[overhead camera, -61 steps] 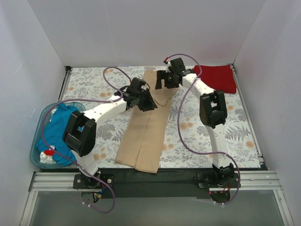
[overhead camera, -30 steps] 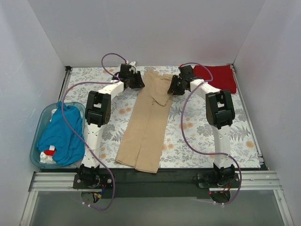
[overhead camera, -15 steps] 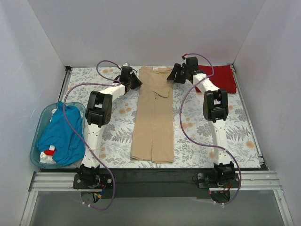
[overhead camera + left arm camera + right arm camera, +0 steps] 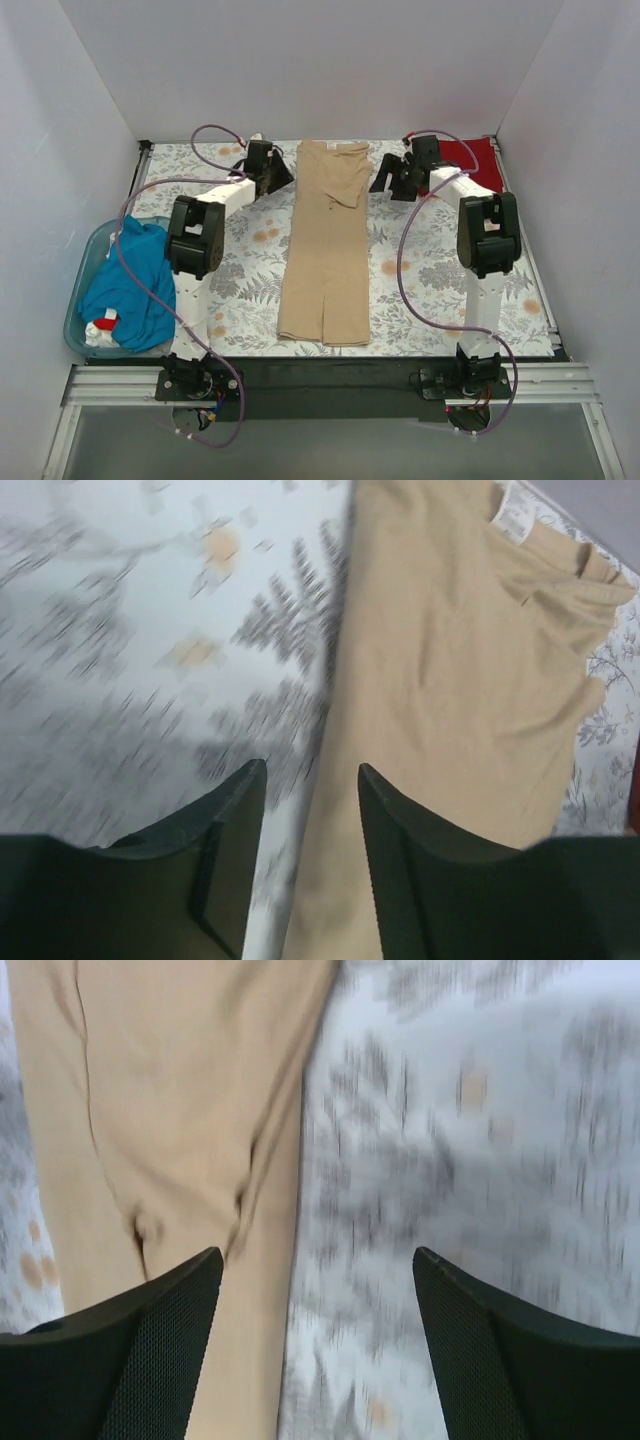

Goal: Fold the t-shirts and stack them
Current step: Fold the tshirt

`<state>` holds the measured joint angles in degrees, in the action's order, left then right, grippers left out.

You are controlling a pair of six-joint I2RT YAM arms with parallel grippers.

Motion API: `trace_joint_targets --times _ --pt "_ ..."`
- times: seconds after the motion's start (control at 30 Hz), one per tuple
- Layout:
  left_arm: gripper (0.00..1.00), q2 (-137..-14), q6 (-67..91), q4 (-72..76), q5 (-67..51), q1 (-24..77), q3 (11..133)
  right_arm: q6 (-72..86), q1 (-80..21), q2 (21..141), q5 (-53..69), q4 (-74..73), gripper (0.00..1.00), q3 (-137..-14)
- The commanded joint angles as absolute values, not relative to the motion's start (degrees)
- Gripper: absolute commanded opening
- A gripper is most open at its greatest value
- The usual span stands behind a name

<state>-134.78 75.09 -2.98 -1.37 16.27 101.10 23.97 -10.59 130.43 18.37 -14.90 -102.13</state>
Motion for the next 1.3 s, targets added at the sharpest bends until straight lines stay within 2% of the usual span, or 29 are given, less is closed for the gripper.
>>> trace_joint_targets --times 0.0,0.03,0.13,0.17,0.27,0.37,0.5,0.57,0.67,0.9,1.1,1.27 --pt "0.39 -115.17 78.21 -9.92 4.39 15.56 91.44 23.03 -13.26 114.38 14.68 -13.54 0.82 -87.76" --pt "0.36 -112.09 79.88 -11.50 4.39 15.73 83.84 22.59 -13.97 111.30 13.98 -12.84 0.80 -79.10" --pt "0.30 -100.22 82.27 -18.27 5.97 18.80 70.90 23.46 -16.52 100.22 13.44 -10.73 0.74 -66.84" --pt "0.29 -97.15 83.48 -22.98 8.41 21.42 67.71 23.73 -17.92 97.32 13.62 -9.77 0.71 -59.31" --pt "0.19 -86.16 86.30 -27.41 8.09 27.13 55.40 24.43 -22.04 86.60 12.66 -8.88 0.70 -45.41" --pt "0.16 -77.62 91.66 -29.88 8.17 32.66 46.09 28.10 -25.47 78.42 12.74 -8.70 0.65 -37.04" --pt "0.12 -72.08 95.18 -33.30 10.19 37.52 40.79 30.75 -30.57 68.84 9.77 -9.40 0.61 -33.23" --pt "0.07 -70.32 95.10 -34.19 10.55 38.58 39.73 31.55 -32.95 67.07 8.53 -10.28 0.60 -32.52" --pt "0.04 -68.82 94.75 -34.11 9.84 39.63 38.94 32.96 -35.06 65.04 7.74 -10.63 0.58 -31.47" --pt "0.00 -67.32 92.37 -27.87 6.33 41.31 38.23 34.10 -37.44 66.79 6.24 -10.28 0.55 -31.90" --pt "0.00 -70.40 98.15 -31.46 7.11 44.29 35.08 34.63 -38.67 67.76 5.98 -9.32 0.54 -31.29" --pt "0.00 -68.38 102.48 -33.49 6.68 46.49 31.65 35.07 -39.28 68.38 6.15 -8.27 0.53 -29.54"
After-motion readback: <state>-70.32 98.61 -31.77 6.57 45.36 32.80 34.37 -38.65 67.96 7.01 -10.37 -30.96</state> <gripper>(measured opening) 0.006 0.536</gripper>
